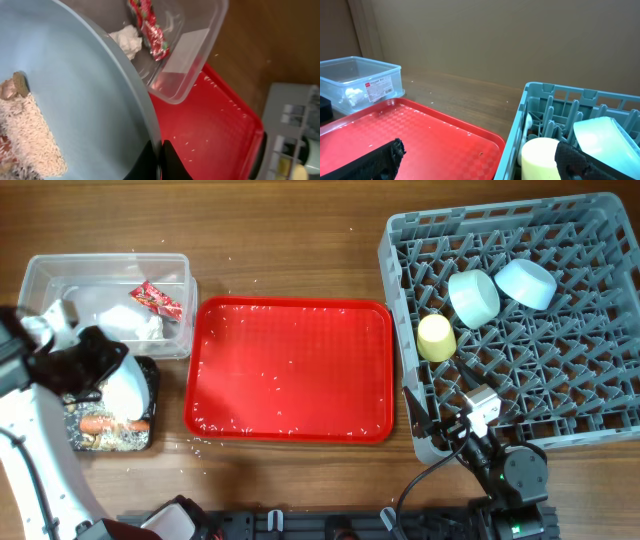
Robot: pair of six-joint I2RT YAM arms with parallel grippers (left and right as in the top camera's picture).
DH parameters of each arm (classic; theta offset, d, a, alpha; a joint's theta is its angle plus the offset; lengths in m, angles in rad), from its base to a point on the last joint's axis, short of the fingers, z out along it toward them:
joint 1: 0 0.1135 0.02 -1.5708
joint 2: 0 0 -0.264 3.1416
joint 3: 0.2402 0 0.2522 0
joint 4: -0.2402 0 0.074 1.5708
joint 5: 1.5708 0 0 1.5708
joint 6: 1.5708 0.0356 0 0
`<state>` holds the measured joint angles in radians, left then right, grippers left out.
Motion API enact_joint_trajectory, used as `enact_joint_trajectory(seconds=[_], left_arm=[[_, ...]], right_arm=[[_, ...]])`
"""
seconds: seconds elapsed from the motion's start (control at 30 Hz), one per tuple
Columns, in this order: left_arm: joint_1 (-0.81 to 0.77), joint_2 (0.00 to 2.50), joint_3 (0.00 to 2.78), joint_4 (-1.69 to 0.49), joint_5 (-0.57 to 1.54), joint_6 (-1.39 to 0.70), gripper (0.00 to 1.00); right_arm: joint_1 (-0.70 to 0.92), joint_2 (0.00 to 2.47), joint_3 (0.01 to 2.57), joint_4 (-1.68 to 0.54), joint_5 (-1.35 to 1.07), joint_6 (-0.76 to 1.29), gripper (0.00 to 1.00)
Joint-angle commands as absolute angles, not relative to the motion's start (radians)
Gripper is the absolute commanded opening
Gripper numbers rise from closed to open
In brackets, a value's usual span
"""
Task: Sort waste into correct bins and load items into the dishwasher rack
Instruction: 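Carry the plate with the left gripper and stand it in the rack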
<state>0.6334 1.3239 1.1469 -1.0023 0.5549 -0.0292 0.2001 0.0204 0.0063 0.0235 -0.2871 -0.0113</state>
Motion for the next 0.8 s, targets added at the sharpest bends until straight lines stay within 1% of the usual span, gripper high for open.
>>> enact_joint_trajectory(seconds=[0.0, 0.03, 0.1, 0.23, 0.33, 0.43, 0.53, 0.67, 0.73, 0.77], left_arm=[[0.804, 1.283, 1.147, -0.998, 0.984, 0.182, 0.04], [0.876, 1.277, 1.147, -1.005, 1.086, 0.223, 0.04], [0.969, 1.275, 1.143, -1.042, 1.211, 0.283, 0.04], [1.116, 1.275, 1.106, -1.177, 1.444, 0.501, 0.04], [1.201, 1.275, 1.095, -1.279, 1.484, 0.612, 0.04], [1.217, 1.275, 1.095, -1.304, 1.484, 0.624, 0.04], [1.143, 1.275, 1.096, -1.306, 1.483, 0.625, 0.04], [0.824, 1.275, 1.112, -1.255, 1.416, 0.608, 0.04], [0.639, 1.275, 1.114, -1.118, 1.384, 0.461, 0.04], [0.522, 1.276, 1.114, -0.966, 1.319, 0.280, 0.04]], right_arm=[[0.196, 0.018, 0.005, 0.025, -0.289, 0.002, 1.00], [0.196, 0.018, 0.005, 0.025, -0.289, 0.002, 1.00], [0.196, 0.018, 0.005, 0.025, -0.289, 0.002, 1.00], [0.196, 0.018, 0.005, 0.025, -0.289, 0.002, 1.00], [0.196, 0.018, 0.005, 0.025, -0.289, 0.002, 1.00], [0.196, 0.018, 0.005, 0.025, -0.289, 0.002, 1.00], [0.196, 0.018, 0.005, 0.025, -0.289, 0.002, 1.00], [0.196, 0.018, 0.005, 0.025, -0.289, 0.002, 1.00], [0.196, 0.018, 0.005, 0.025, -0.289, 0.002, 1.00], [0.196, 0.018, 0.005, 0.025, -0.289, 0.002, 1.00]])
